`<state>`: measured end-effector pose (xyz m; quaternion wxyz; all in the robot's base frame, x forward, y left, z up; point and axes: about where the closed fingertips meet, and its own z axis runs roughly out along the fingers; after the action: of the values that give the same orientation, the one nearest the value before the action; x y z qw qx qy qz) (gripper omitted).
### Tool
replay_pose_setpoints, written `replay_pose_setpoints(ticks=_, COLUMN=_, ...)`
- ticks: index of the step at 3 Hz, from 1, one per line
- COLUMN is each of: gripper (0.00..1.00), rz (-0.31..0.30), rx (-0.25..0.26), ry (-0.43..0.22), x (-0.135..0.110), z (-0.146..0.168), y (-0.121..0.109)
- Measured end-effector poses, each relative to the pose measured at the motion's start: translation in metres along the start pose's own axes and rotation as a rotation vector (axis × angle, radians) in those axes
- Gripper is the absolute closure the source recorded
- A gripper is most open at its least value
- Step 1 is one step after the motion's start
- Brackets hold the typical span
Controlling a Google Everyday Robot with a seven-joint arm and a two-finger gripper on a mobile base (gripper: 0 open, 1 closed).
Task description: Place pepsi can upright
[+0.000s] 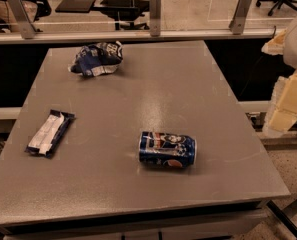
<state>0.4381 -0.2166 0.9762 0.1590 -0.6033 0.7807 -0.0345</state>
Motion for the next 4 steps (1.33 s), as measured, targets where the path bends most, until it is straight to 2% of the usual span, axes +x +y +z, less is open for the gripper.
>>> replay_pose_setpoints(ticks=1, gripper=0.00, rz=0.000, rx=0.000, ry=0.000, x=0.000, z=0.000, y=0.000)
replay_pose_setpoints(ticks=2, gripper=0.00, rz=-0.084, rx=-0.012, ry=-0.045, x=-0.022, z=0.001, y=-0.005)
replay_pose_setpoints(ticks=3, gripper=0.00, rz=-0.226, rx=-0.023, ry=-0.130, x=-0.059, z=0.006, y=-0.010)
replay_pose_setpoints(ticks=4, gripper=0.00, rz=-0.432, rx=-0.037, ry=-0.217, x=-0.097, z=0.015, y=-0.008)
